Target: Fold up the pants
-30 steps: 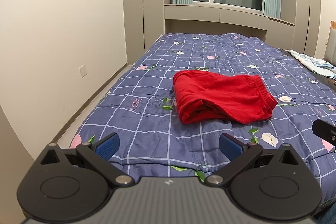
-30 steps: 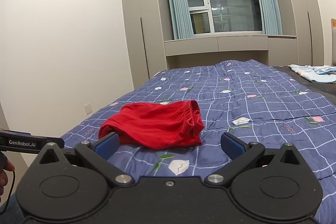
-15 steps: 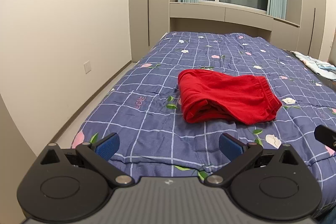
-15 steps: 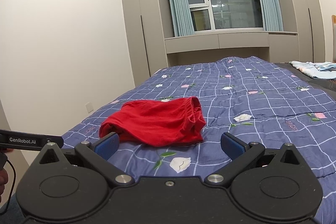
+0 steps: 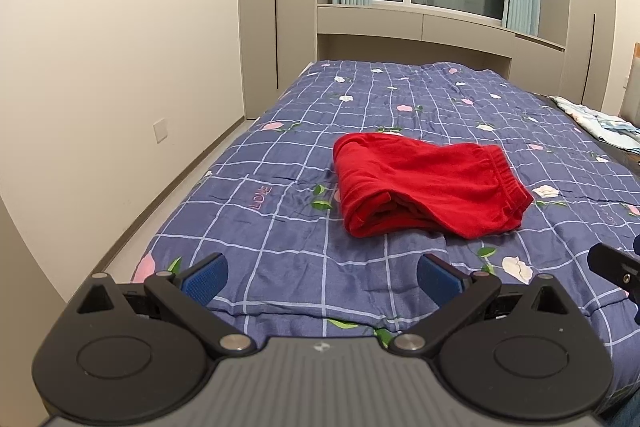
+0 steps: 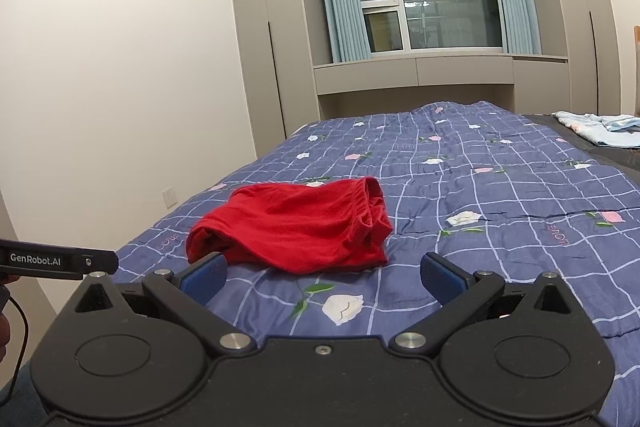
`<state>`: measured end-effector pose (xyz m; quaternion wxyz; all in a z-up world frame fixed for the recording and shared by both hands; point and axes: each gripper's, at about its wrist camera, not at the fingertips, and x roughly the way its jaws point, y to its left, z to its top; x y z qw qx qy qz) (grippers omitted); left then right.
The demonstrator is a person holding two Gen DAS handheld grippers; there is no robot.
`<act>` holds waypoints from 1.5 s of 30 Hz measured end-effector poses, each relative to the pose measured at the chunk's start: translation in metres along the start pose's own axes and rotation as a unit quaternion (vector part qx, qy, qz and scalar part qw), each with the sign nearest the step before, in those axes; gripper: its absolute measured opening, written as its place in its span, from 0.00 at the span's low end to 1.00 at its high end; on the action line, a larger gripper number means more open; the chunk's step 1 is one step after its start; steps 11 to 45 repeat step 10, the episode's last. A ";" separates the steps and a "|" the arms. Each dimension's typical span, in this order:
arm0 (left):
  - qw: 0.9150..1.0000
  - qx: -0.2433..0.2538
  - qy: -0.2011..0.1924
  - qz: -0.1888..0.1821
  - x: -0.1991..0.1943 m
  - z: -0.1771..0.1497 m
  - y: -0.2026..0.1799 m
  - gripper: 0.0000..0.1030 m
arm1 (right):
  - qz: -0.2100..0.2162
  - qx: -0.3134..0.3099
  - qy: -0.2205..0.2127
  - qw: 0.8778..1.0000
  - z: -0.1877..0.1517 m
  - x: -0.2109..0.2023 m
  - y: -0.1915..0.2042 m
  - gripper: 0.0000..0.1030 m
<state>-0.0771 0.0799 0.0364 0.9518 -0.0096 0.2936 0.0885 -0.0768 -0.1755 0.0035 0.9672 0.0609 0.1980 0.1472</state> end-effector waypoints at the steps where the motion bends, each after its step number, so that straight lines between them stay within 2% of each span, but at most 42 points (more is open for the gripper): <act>1: 1.000 0.001 0.002 0.000 0.001 0.000 0.000 1.00 | 0.000 0.000 0.002 1.000 0.000 0.001 0.000 1.00; 10: 1.000 0.001 0.026 0.002 0.014 0.001 0.001 1.00 | -0.004 0.002 0.021 1.000 -0.005 0.012 -0.003 1.00; 45: 1.000 0.001 0.026 0.002 0.014 0.001 0.001 1.00 | -0.004 0.002 0.021 1.000 -0.005 0.012 -0.003 1.00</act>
